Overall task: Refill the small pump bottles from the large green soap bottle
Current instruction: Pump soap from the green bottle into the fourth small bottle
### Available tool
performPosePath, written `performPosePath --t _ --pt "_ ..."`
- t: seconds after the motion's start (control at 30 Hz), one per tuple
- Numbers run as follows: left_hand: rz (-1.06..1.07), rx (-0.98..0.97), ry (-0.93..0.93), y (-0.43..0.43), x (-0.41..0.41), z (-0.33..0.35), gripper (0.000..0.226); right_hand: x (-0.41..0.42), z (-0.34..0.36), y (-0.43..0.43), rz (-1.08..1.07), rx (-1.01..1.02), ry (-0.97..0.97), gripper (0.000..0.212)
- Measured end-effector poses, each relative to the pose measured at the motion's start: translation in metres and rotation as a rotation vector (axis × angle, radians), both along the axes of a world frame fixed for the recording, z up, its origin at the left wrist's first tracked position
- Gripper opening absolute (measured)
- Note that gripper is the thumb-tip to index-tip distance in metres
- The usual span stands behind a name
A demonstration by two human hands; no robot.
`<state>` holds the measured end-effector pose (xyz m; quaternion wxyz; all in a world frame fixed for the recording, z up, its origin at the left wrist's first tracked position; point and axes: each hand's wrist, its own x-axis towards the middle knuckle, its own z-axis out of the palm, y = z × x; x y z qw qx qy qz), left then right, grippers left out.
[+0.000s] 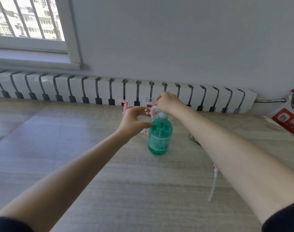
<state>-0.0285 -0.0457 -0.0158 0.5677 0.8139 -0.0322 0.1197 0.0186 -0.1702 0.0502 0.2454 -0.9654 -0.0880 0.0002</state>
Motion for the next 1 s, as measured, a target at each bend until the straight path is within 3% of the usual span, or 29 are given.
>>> performPosePath --t 0.4,0.67,1.0 --pt "-0.038 -0.012 -0.010 -0.003 -0.006 0.012 0.047 -0.004 0.015 -0.006 -0.027 0.003 -0.088 0.043" --pt "-0.024 -0.002 -0.016 -0.001 -0.004 0.009 0.050 0.001 0.016 0.002 0.020 -0.083 0.084 0.035" --pt "-0.007 -0.015 -0.011 0.000 0.000 -0.003 0.052 0.004 0.000 0.000 0.030 -0.057 0.082 0.035"
